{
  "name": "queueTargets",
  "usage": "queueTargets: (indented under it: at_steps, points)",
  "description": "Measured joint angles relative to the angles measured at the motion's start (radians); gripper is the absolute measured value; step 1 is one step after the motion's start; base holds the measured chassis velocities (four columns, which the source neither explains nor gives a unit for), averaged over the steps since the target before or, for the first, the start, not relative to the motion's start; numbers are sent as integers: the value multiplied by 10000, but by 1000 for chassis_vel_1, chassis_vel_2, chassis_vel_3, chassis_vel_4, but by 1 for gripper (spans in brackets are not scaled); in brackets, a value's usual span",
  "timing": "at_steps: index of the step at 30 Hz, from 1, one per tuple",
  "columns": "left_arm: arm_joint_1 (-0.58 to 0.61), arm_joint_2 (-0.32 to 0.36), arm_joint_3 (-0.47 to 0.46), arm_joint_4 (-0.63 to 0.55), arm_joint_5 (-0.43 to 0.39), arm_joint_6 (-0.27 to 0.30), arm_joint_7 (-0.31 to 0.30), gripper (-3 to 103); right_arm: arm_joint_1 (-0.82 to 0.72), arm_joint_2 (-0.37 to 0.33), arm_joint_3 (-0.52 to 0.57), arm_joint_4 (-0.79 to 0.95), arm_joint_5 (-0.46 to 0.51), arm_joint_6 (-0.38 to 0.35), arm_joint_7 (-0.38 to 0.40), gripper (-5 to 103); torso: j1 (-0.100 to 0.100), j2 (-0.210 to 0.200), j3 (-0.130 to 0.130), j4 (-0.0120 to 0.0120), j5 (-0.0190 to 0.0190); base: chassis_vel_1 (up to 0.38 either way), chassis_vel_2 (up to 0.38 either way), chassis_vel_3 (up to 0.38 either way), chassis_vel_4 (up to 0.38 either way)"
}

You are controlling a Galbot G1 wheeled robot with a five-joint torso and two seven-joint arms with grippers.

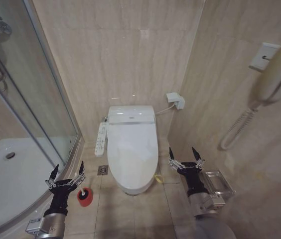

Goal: Open the toilet lid, clean the toilet bowl with a toilet brush, close the toilet lid, and flush.

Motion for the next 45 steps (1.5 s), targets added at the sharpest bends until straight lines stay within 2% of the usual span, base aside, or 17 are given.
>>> queueTargets:
  at_steps: [15, 26, 28, 31, 33, 45]
  points:
    - [-6, 0, 1, 0, 0, 0, 0, 100, 12, 0, 0, 0, 1, 0, -1, 100, 17, -6, 6, 1, 3, 21, -12, -29, 20]
    - [-3, 0, 1, 0, 0, 0, 0, 100, 7, 0, 0, 0, 0, 0, 0, 100, 7, -4, 3, 0, -3, 187, -168, -182, 169]
    - [-2, 0, 0, -1, 0, 0, 0, 100, 5, 0, 0, 0, 1, 0, 0, 100, 4, -3, 2, -1, 12, 246, -212, -220, 207]
    - [1, 0, -1, -1, 0, 0, 0, 100, -3, 0, 0, 0, 1, 0, -1, 100, -3, 2, -2, -1, -1, 146, -194, -187, 194]
    - [5, -1, 0, -1, 0, 0, 0, 100, -2, -1, 0, 0, 0, 0, -1, 100, -2, 2, -1, 0, 6, 96, -95, -84, 81]
    - [-5, 0, 0, -1, 0, 0, 0, 100, 11, 0, 0, 0, 0, 0, -1, 100, 15, -6, 5, 1, 2, -11, 19, 19, -13]
